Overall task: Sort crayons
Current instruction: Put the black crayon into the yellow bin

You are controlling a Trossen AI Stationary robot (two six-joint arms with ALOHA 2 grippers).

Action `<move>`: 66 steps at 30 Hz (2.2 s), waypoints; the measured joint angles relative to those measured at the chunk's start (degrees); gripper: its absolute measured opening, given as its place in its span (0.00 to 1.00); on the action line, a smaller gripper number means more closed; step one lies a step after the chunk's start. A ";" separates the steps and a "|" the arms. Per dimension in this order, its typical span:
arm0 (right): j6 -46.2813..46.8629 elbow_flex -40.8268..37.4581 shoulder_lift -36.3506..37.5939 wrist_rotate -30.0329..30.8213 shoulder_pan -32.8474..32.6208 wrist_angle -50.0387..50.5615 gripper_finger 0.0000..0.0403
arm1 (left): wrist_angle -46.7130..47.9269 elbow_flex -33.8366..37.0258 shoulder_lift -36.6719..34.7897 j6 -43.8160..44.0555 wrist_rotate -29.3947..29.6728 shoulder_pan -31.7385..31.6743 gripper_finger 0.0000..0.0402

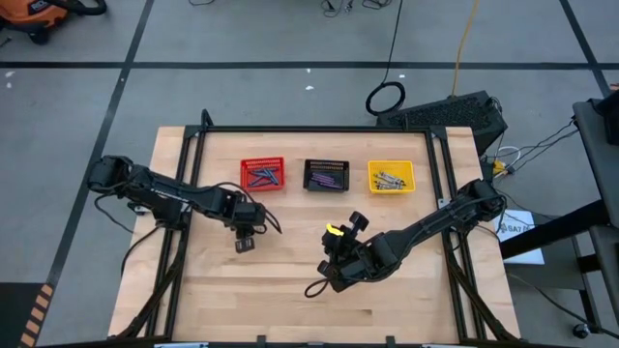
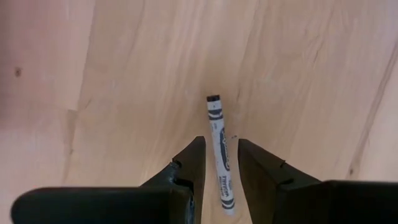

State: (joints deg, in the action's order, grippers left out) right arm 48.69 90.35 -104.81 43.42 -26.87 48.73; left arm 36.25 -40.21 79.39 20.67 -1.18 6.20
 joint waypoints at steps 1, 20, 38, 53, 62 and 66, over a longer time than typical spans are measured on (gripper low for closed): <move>0.02 0.00 0.00 0.00 0.00 0.00 0.21 | 0.04 0.00 0.00 0.02 0.23 0.00 0.23; 0.13 0.00 0.04 0.00 0.00 -0.20 0.21 | -6.83 5.03 4.26 1.51 1.29 0.04 0.23; 2.25 0.00 0.04 -1.71 0.07 -0.88 0.21 | -10.97 5.07 3.46 -4.72 -0.10 2.10 0.02; 3.08 0.00 0.10 -15.13 -5.31 -4.59 0.21 | -16.95 -3.79 0.07 -12.68 -3.86 2.72 0.01; -2.30 0.00 0.20 -6.21 -10.02 -8.71 0.21 | -32.32 -13.18 -0.39 -21.99 -6.35 2.99 0.01; -4.72 0.00 0.20 1.92 -10.86 -10.05 0.21 | -37.31 -15.40 -0.39 -24.29 -8.91 3.47 0.01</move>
State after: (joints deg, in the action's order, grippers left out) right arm 43.97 90.35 -104.62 45.34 -37.74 38.68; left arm -1.06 -55.61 79.00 -3.62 -10.09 9.67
